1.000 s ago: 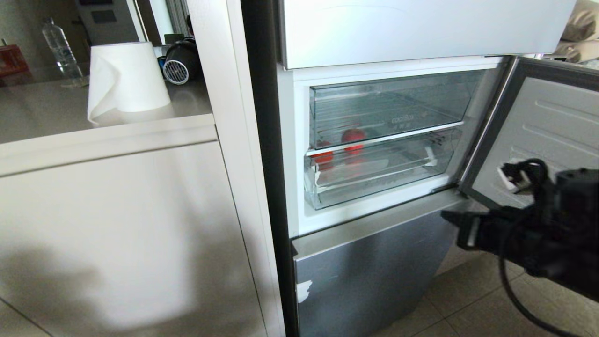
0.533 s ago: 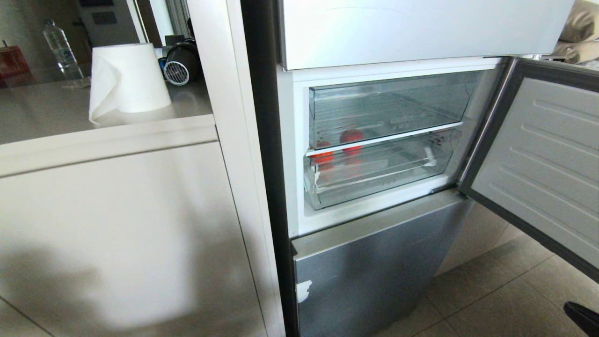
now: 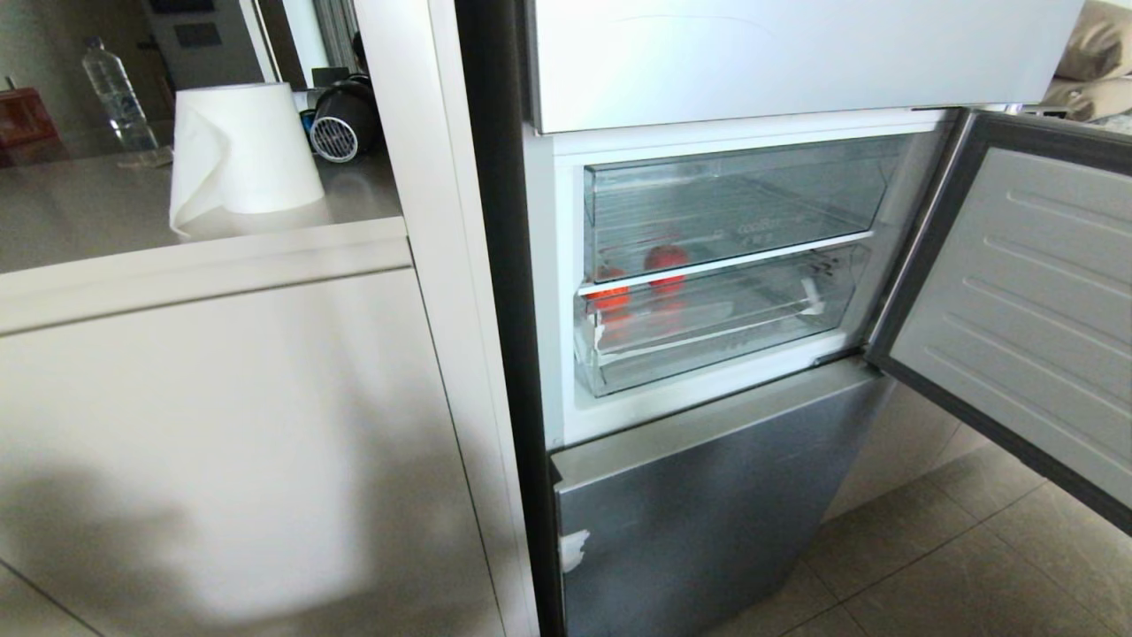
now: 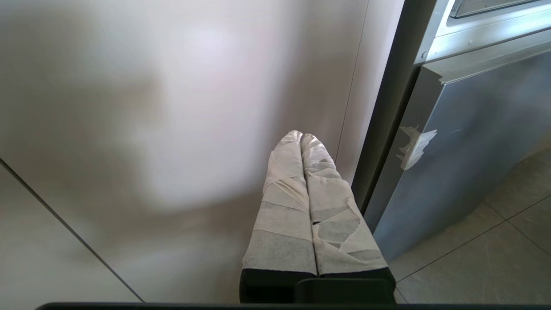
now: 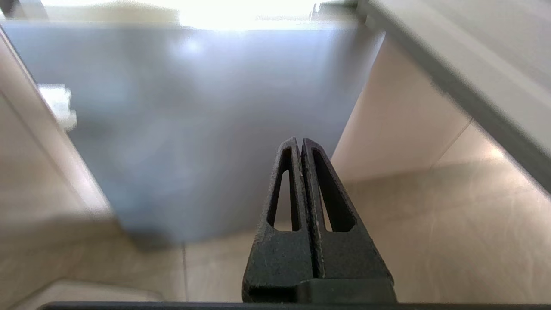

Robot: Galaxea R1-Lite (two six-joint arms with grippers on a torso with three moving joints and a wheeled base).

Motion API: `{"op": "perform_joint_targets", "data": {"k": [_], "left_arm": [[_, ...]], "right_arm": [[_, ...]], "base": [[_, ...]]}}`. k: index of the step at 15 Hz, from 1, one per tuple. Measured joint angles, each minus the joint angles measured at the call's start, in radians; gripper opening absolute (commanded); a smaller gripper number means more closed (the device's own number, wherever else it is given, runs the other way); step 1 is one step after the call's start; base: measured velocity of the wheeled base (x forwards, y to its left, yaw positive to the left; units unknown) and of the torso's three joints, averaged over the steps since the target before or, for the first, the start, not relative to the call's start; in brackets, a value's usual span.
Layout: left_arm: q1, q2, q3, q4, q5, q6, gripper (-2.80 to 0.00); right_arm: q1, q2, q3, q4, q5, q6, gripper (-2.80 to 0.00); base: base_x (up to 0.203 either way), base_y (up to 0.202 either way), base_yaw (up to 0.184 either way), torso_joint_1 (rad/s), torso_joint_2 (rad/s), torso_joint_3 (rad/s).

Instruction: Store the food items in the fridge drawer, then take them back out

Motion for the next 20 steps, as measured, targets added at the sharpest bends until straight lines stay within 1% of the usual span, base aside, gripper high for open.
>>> {"op": "perform_joint_targets", "data": {"k": [4, 6, 12, 20], "left_arm": [[0.000, 0.000, 0.000, 0.000, 0.000, 0.000, -2.80], [0.000, 0.000, 0.000, 0.000, 0.000, 0.000, -2.80], [0.000, 0.000, 0.000, 0.000, 0.000, 0.000, -2.80], [0.000, 0.000, 0.000, 0.000, 0.000, 0.000, -2.80]], "right_arm": [[-0.010, -0.058, 0.003, 0.001, -0.005, 0.002, -2.80], [-0.010, -0.066, 0.003, 0.003, -0.018, -0.001, -2.80], [-0.010, -0.069, 0.004, 0.005, -0.017, 0.000, -2.80], [-0.010, -0.069, 0.003, 0.006, -0.017, 0.004, -2.80]], "base": [[0.000, 0.000, 0.000, 0.000, 0.00, 0.000], [0.000, 0.000, 0.000, 0.000, 0.00, 0.000], [0.000, 0.000, -0.009, 0.000, 0.00, 0.001], [0.000, 0.006, -0.168, 0.001, 0.00, 0.003]]}}
